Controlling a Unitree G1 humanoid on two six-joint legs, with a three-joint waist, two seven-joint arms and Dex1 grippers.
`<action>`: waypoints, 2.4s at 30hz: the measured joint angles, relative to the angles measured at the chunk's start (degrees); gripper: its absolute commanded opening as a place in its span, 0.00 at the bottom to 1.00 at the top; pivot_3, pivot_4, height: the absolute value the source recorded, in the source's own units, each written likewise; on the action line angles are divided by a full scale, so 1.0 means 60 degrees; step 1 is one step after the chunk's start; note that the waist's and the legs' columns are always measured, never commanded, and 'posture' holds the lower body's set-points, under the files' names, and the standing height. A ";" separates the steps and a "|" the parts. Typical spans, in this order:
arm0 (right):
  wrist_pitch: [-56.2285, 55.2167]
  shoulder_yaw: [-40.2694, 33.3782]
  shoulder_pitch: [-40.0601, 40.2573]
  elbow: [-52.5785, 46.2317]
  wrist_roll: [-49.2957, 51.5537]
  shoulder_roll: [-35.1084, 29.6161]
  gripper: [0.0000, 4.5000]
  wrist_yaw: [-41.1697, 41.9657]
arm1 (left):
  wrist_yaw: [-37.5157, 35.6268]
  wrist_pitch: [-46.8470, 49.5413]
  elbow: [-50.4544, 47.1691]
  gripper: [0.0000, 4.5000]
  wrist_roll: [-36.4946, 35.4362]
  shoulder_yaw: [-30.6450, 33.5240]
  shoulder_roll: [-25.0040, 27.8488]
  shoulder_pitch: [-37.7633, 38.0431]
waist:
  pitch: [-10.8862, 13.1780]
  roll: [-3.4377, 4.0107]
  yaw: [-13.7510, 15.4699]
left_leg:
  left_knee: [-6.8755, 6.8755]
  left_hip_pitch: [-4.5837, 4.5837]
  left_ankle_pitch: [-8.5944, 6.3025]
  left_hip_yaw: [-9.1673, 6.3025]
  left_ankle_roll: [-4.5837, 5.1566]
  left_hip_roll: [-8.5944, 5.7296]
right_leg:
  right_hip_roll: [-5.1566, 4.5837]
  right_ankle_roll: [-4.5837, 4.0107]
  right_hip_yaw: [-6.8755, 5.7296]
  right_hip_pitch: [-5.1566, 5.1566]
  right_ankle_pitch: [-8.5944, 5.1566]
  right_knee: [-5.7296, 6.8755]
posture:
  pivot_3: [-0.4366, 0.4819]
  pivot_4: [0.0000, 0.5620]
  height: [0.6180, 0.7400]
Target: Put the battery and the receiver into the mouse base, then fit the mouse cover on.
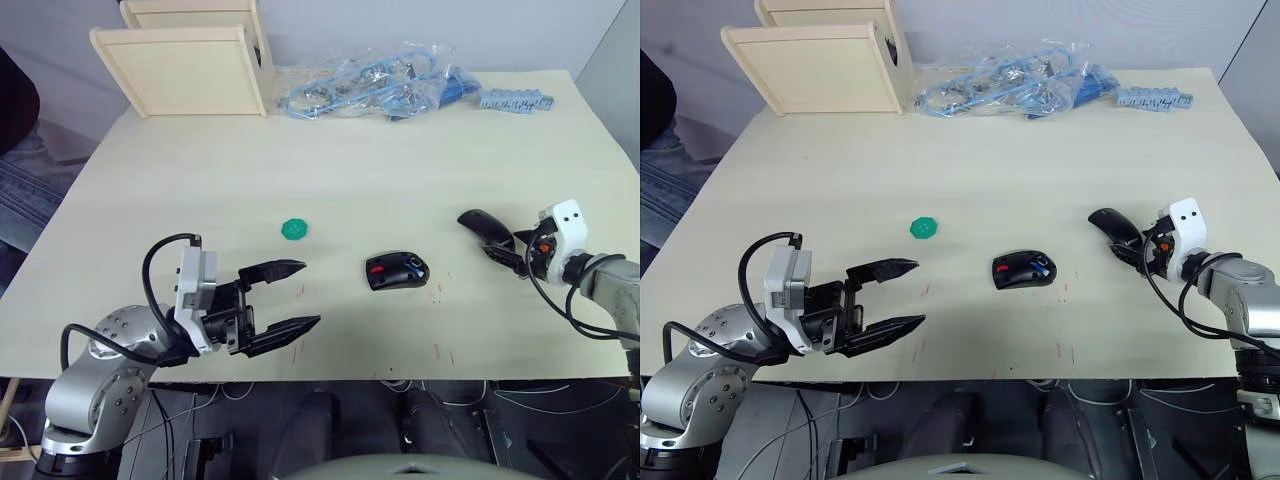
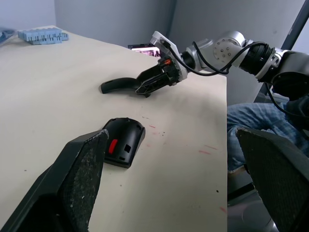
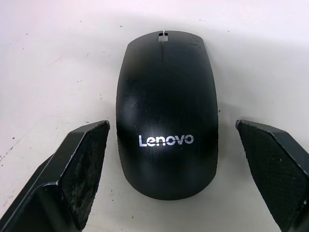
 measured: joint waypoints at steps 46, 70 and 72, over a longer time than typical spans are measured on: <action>0.0164 0.0000 0.0107 -0.0512 -0.0005 -0.0078 0.68 0.0181 | -0.0116 -0.0160 0.0170 1.00 0.0168 -0.0105 0.0046 0.0003 | 0.0008 0.0013 0.0001 | -0.0001 0.0000 0.0000 0.0000 0.0000 0.0001 | -0.0001 0.0000 0.0000 -0.0001 0.0000 -0.0001 | 0.48 0.27 1.00; 0.3325 0.0903 -0.1638 -0.5942 0.2770 -0.2863 0.68 0.1955 | -0.0189 -0.0037 0.0554 1.00 -0.0126 0.0041 0.0319 -0.0422 | 0.0032 0.0035 0.0016 | -0.0003 -0.0017 -0.0001 -0.0019 0.0001 0.0012 | -0.0002 0.0000 -0.0020 -0.0003 -0.0001 -0.0019 | 0.48 0.27 1.00; 0.3098 0.1574 -0.2215 -0.5899 0.2743 -0.3134 0.68 0.2573 | -0.0164 0.0126 0.0558 1.00 -0.0399 0.0138 0.0340 -0.0490 | 0.0043 0.0042 0.0016 | -0.0003 -0.0019 -0.0001 -0.0020 0.0001 0.0010 | -0.0006 0.0001 -0.0021 -0.0004 0.0000 -0.0019 | 0.48 0.27 1.00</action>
